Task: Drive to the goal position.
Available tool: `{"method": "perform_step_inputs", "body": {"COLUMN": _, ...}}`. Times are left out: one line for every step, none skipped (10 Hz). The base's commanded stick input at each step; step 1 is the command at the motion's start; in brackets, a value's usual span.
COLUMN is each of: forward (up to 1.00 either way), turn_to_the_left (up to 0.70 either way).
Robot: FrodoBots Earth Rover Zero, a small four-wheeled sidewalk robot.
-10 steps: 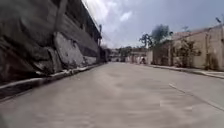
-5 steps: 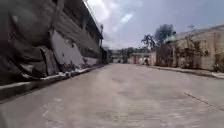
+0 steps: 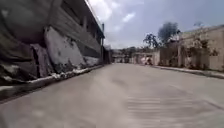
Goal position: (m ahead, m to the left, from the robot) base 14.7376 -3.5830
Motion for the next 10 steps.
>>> {"method": "perform_step_inputs", "body": {"forward": 1.0, "turn_to_the_left": 0.0}}
{"method": "perform_step_inputs", "body": {"forward": 1.0, "turn_to_the_left": 0.0}}
{"method": "perform_step_inputs", "body": {"forward": 1.0, "turn_to_the_left": 0.0}}
{"method": "perform_step_inputs", "body": {"forward": 1.0, "turn_to_the_left": 0.0}}
{"method": "perform_step_inputs", "body": {"forward": 1.0, "turn_to_the_left": 0.0}}
{"method": "perform_step_inputs", "body": {"forward": 1.0, "turn_to_the_left": 0.0}}
{"method": "perform_step_inputs", "body": {"forward": 1.0, "turn_to_the_left": 0.0}}
{"method": "perform_step_inputs", "body": {"forward": 1.0, "turn_to_the_left": 0.0}}
{"method": "perform_step_inputs", "body": {"forward": 1.0, "turn_to_the_left": 0.0}}
{"method": "perform_step_inputs", "body": {"forward": 1.0, "turn_to_the_left": 0.0}}
